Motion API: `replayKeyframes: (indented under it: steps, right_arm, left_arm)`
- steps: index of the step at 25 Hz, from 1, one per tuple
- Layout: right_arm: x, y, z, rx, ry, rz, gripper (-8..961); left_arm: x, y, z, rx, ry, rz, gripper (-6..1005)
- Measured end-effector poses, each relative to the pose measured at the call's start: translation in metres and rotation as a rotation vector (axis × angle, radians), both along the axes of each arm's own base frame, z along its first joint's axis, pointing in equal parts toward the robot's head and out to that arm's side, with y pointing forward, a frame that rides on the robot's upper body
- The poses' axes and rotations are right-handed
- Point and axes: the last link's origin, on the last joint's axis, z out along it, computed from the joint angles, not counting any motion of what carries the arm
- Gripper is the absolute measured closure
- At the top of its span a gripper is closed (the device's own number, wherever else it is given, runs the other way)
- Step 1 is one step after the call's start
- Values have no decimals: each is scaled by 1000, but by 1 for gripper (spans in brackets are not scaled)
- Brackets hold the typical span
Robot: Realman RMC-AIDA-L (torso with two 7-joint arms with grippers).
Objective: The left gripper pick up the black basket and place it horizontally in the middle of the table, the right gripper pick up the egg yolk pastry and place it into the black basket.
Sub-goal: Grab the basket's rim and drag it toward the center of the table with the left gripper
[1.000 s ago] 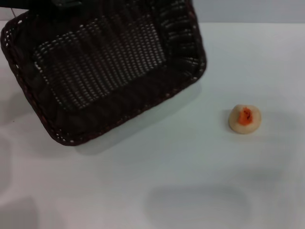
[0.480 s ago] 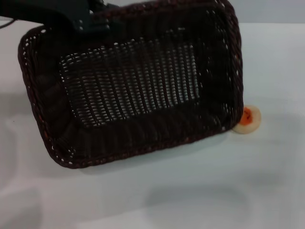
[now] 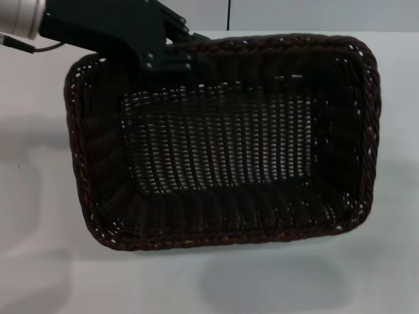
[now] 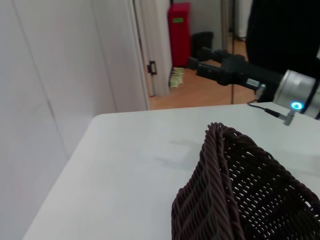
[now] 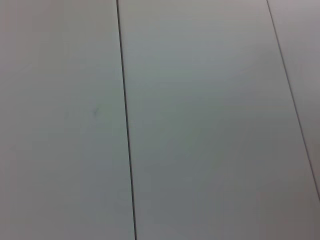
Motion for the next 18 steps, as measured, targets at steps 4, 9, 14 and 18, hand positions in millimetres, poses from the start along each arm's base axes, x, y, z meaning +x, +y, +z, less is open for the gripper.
replayKeyframes:
  steps: [4, 9, 14, 18]
  right_arm:
    - [2, -2, 0, 0, -1, -6, 168]
    - [3, -4, 0, 0, -1, -13, 168]
    - [3, -5, -1, -1, 0, -14, 168]
    - [3, -4, -1, -1, 1, -12, 169]
  left_arm:
    - [2, 2, -10, -26, 14, -19, 774]
    - [3, 3, -18, -31, 11, -27, 767]
    - [1, 5, -27, -28, 32, -29, 759]
    - [-2, 4, -30, -32, 41, -32, 754]
